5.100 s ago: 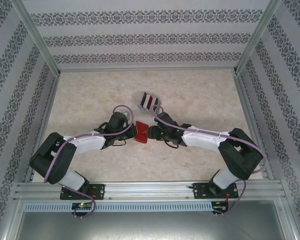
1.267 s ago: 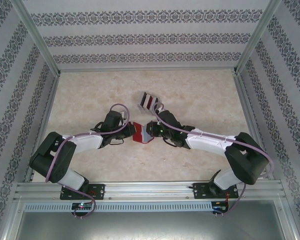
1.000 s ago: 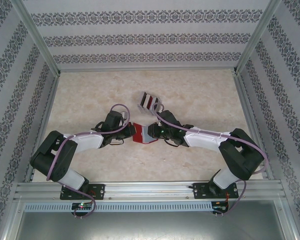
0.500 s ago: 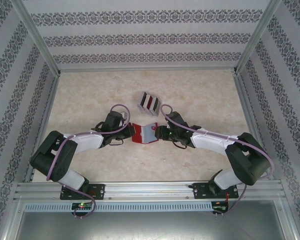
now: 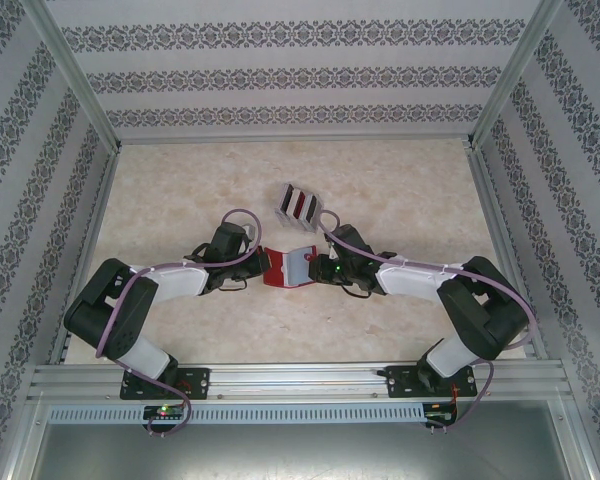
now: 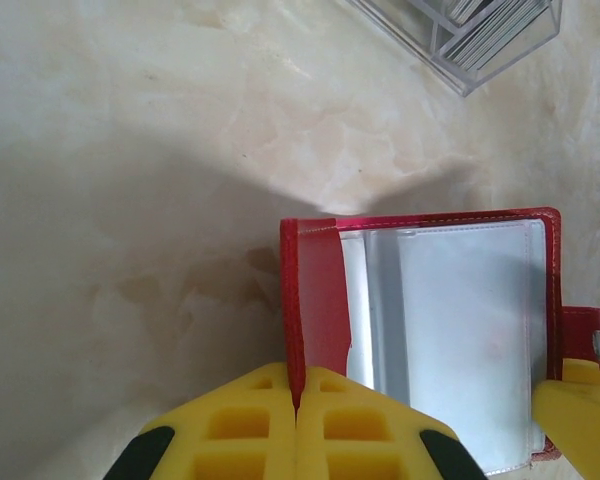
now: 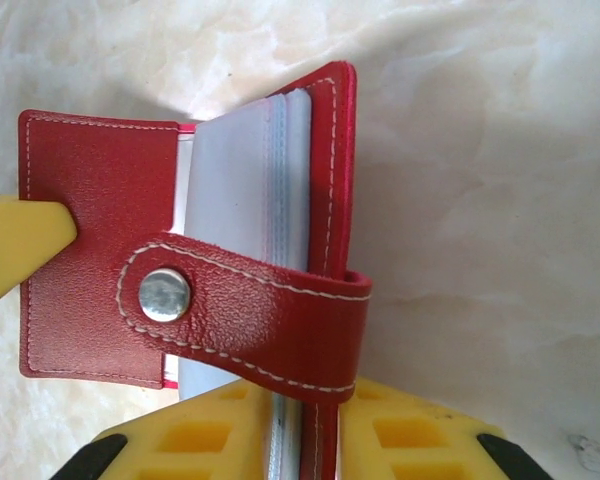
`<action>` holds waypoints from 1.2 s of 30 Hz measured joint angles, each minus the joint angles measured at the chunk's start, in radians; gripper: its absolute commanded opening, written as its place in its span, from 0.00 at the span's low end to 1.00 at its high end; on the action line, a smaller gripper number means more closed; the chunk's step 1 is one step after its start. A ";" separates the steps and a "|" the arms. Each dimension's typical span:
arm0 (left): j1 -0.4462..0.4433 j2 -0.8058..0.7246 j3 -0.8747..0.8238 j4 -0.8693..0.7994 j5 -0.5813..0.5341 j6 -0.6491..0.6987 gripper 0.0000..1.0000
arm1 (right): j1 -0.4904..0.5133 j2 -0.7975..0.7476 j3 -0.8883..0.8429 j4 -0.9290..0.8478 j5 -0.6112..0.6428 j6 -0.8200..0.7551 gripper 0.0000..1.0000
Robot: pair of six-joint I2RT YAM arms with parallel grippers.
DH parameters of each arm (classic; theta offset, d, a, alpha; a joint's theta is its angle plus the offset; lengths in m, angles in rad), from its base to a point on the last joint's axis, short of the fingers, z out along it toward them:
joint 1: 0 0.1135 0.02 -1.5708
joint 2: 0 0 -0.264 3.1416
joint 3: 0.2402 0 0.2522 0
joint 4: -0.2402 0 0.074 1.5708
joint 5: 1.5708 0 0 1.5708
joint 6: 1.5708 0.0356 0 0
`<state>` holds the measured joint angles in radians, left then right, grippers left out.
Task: Put the credit cards into the card holder
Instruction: Flip over the card slot on the card holder.
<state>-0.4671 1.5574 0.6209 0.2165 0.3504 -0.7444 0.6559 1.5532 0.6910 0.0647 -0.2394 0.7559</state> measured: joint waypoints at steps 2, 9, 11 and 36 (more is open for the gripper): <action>0.000 0.004 0.002 0.000 0.000 0.000 0.00 | 0.000 0.000 0.000 0.005 -0.010 0.000 0.25; 0.000 0.011 0.003 0.000 0.000 0.000 0.00 | 0.000 0.053 0.000 0.041 -0.040 0.003 0.31; 0.000 0.015 0.004 0.000 0.000 0.000 0.00 | 0.000 0.060 0.000 0.048 -0.046 0.004 0.34; 0.037 -0.058 -0.041 0.034 0.028 -0.003 0.75 | 0.001 0.093 0.034 0.052 -0.065 0.003 0.36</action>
<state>-0.4297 1.4990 0.5797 0.2501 0.3786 -0.7471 0.6567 1.6466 0.7246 0.1169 -0.3046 0.7593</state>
